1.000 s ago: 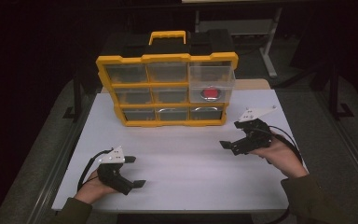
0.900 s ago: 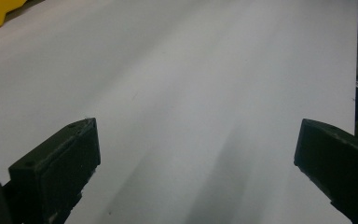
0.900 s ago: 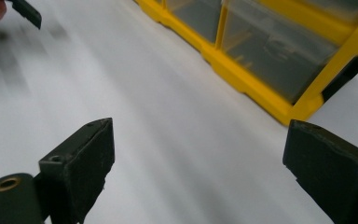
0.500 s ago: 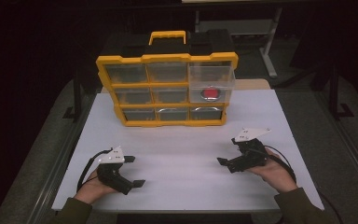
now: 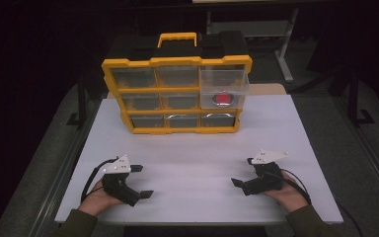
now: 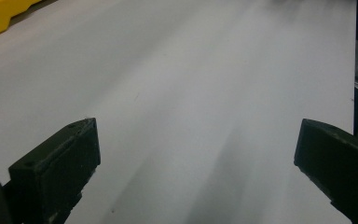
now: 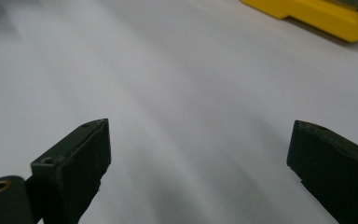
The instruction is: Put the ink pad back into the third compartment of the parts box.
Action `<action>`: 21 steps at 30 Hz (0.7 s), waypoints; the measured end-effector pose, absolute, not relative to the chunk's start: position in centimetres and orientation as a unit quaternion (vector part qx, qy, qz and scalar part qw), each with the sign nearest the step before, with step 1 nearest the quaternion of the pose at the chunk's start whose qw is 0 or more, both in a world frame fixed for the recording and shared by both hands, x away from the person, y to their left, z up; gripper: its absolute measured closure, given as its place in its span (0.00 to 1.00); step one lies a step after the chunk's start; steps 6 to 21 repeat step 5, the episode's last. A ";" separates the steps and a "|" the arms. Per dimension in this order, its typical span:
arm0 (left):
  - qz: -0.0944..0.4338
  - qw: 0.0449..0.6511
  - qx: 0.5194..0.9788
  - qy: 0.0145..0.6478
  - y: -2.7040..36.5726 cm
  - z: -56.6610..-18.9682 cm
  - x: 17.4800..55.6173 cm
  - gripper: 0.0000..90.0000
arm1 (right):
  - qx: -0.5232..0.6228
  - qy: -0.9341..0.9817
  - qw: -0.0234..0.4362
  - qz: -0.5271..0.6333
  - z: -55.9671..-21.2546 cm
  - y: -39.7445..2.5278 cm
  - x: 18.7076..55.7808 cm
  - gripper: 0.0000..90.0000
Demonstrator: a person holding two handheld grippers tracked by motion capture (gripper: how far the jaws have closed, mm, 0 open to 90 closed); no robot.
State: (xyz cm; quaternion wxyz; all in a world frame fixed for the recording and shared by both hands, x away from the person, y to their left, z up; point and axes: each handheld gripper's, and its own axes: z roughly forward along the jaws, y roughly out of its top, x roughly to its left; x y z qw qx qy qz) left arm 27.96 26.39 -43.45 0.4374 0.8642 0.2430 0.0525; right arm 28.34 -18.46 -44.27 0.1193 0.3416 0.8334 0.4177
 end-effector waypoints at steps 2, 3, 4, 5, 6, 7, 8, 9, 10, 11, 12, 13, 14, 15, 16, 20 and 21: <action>0.054 0.436 0.865 0.243 26.4 -43.5 28.0 0.00 | 0.339 0.837 0.116 0.413 -44.5 -18.6 28.2 0.05; 0.054 0.436 0.865 0.243 26.4 -43.5 28.0 0.00 | 0.339 0.837 0.116 0.413 -44.5 -18.6 28.2 0.05; 0.062 0.426 0.870 0.241 26.3 -43.7 28.1 0.00 | 0.339 0.838 0.124 0.410 -44.7 -18.7 28.2 0.02; 0.062 0.426 0.870 0.241 26.3 -43.7 28.1 0.00 | 0.339 0.838 0.124 0.410 -44.7 -18.7 28.2 0.02; 0.062 0.426 0.870 0.241 26.3 -43.7 28.1 0.00 | 0.339 0.838 0.124 0.410 -44.7 -18.7 28.2 0.02; 0.062 0.426 0.870 0.241 26.3 -43.7 28.1 0.00 | 0.339 0.838 0.124 0.410 -44.7 -18.7 28.2 0.02; 0.062 0.426 0.870 0.241 26.3 -43.7 28.1 0.00 | 0.339 0.838 0.124 0.410 -44.7 -18.7 28.2 0.02; 0.062 0.426 0.870 0.241 26.3 -43.7 28.1 0.00 | 0.339 0.838 0.124 0.410 -44.7 -18.7 28.2 0.02; 0.062 0.426 0.870 0.241 26.3 -43.7 28.1 0.00 | 0.339 0.838 0.124 0.410 -44.7 -18.7 28.2 0.02; 0.062 0.426 0.870 0.241 26.3 -43.7 28.1 0.00 | 0.339 0.838 0.124 0.410 -44.7 -18.7 28.2 0.02; 0.062 0.426 0.870 0.241 26.3 -43.7 28.1 0.00 | 0.339 0.838 0.124 0.410 -44.7 -18.7 28.2 0.02; 0.062 0.426 0.870 0.241 26.3 -43.7 28.1 0.00 | 0.339 0.838 0.124 0.410 -44.7 -18.7 28.2 0.02; 0.062 0.426 0.870 0.241 26.3 -43.7 28.1 0.00 | 0.339 0.838 0.124 0.410 -44.7 -18.7 28.2 0.02; 0.062 0.426 0.870 0.241 26.3 -43.7 28.1 0.00 | 0.339 0.838 0.124 0.410 -44.7 -18.7 28.2 0.02; 0.062 0.426 0.870 0.241 26.3 -43.7 28.1 0.00 | 0.339 0.838 0.124 0.410 -44.7 -18.7 28.2 0.02; 0.062 0.426 0.870 0.241 26.3 -43.7 28.1 0.00 | 0.339 0.838 0.124 0.410 -44.7 -18.7 28.2 0.02; 0.062 0.426 0.870 0.241 26.3 -43.7 28.1 0.00 | 0.339 0.838 0.124 0.410 -44.7 -18.7 28.2 0.02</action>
